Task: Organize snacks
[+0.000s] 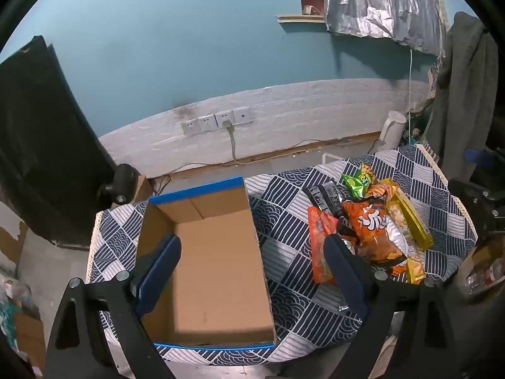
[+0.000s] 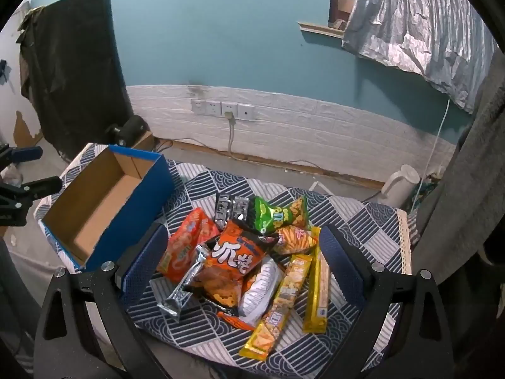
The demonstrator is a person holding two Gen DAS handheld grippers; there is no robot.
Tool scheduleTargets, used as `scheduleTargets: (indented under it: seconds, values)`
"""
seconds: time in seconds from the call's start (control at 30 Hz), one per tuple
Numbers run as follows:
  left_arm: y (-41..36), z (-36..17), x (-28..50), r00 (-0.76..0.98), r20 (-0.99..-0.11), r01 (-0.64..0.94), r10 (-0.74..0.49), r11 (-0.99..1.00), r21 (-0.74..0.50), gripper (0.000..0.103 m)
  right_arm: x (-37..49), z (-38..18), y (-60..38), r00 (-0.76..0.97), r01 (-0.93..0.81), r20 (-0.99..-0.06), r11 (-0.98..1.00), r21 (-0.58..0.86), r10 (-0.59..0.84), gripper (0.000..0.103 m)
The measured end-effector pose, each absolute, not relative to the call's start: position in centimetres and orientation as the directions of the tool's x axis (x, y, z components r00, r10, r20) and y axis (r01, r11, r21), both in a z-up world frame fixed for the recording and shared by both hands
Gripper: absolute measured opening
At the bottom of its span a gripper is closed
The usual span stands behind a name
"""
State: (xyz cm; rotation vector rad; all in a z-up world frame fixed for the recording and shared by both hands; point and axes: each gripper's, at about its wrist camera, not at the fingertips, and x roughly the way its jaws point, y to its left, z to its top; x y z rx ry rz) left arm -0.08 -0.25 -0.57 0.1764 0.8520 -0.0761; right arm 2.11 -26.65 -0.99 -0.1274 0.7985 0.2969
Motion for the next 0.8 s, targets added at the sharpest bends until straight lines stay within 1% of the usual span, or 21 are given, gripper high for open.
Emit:
scheduleTargets:
  seconds: [0.2,0.8]
  values:
    - [-0.06,-0.55,-0.04,0.651,-0.759,0.132,-0.004,0.985,0.108,0.093,2.14,-0.94,-26.55,0.657,-0.311,-0.722,0.95,0.002,0.216,0.095]
    - [-0.04,-0.66,0.16,0.642,-0.767,0.133,0.0,0.985,0.111,0.093,2.09,-0.92,-26.6,0.651,-0.317,-0.724,0.948,0.011,0.226,0.095]
